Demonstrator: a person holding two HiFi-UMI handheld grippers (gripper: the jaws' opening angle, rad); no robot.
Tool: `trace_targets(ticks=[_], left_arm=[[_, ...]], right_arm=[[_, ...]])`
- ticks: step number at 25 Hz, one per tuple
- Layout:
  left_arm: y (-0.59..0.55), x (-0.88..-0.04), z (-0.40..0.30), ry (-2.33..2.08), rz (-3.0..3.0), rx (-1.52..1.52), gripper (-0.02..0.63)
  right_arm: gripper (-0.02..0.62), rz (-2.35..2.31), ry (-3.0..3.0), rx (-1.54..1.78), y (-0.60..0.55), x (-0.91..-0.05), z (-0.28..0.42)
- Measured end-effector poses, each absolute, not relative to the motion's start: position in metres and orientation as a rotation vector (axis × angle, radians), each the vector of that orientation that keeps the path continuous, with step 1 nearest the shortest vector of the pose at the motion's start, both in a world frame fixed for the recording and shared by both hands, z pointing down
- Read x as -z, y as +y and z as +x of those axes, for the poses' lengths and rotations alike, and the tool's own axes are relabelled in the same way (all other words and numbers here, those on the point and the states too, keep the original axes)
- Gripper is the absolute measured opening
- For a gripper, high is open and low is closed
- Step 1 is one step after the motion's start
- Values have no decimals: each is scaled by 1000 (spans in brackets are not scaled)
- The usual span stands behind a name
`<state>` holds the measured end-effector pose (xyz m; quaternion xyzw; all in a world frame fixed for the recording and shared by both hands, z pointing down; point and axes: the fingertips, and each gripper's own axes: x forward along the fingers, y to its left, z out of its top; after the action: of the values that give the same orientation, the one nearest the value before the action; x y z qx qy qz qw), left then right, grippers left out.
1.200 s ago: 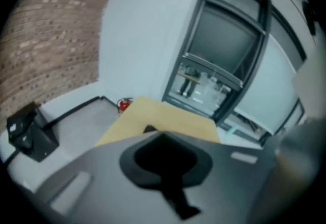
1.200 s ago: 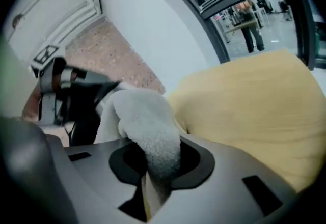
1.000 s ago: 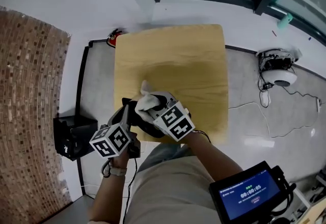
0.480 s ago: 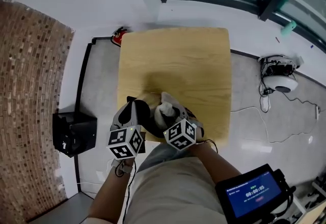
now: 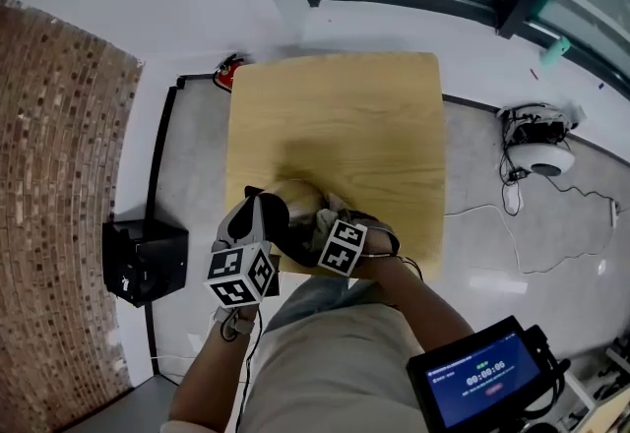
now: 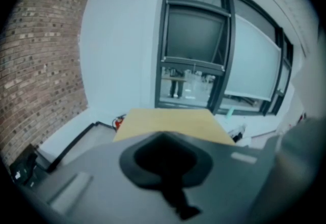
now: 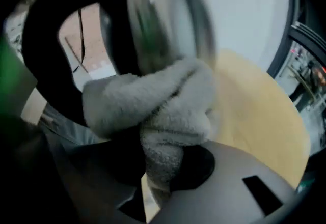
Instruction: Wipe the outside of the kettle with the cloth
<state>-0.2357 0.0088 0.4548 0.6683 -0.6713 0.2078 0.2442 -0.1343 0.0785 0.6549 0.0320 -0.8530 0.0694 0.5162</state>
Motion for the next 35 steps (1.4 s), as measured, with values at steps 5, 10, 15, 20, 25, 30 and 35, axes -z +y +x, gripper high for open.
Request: trace_targets(ticks=[5,10,15,20,25,30,35], left_arm=[[18,-453,-243,-1854,1836,-560,-12],[18,-453,-242,-1854,1822,-533,-12],[19,-453,-245,-1880,1810,-529,-12],[20,-451,-243,-1897,1821,-566,-11],[18,-453,-242,-1909,1825,-589,-12],[18,-454,-243,-1892,1844,-592,-11],[18,-453,-237,-1682,1874,-614,-11]], right_arm=[[89,92,-2117,-31,76,-620,-153],[87,336,-2201,-31,15,-580,-158],[87,304,-2468,-113,47,-503,-172],[87,142,-2232,77,86,-560,-158],[87,453,-2640,23,63,-470,-171],[87,332,-2595,-85,50,-514,-160],[87,211,-2519,-378,86,-506,-116]])
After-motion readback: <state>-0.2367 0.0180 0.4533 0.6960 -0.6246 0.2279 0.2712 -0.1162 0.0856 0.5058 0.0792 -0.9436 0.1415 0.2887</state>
